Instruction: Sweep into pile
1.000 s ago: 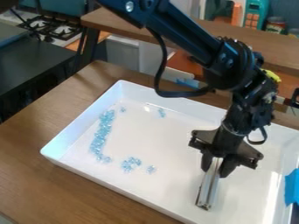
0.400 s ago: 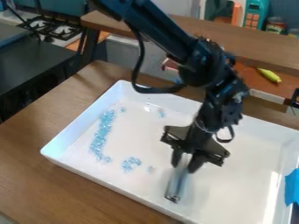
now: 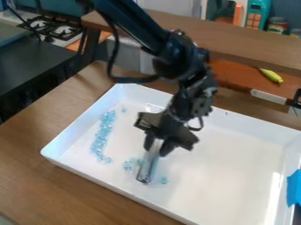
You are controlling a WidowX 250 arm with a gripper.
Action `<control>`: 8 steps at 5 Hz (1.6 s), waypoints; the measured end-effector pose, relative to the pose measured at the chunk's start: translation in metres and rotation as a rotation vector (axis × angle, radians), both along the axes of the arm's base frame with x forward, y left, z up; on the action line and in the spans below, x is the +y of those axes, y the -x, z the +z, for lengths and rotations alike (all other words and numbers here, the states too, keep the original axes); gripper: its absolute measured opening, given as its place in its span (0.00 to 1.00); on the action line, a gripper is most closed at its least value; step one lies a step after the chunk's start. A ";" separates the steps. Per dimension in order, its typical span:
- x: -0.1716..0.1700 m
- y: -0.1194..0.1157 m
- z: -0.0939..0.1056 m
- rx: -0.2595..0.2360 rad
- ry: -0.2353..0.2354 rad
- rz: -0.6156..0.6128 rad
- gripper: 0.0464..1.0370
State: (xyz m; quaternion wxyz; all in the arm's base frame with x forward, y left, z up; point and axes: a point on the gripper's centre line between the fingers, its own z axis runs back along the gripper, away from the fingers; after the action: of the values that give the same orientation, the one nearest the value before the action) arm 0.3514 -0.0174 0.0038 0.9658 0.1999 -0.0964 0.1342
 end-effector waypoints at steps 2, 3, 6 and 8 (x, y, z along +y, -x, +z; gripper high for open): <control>0.022 0.001 -0.003 -0.065 -0.070 -0.024 0.32; 0.008 0.010 0.033 -0.105 0.069 -0.050 0.32; -0.069 -0.005 0.056 -0.089 0.307 -0.166 0.32; -0.075 -0.011 0.030 -0.061 0.313 -0.229 0.32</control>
State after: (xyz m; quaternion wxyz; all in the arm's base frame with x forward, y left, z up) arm 0.3622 -0.0927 0.0337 0.9907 0.0306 -0.1257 0.0429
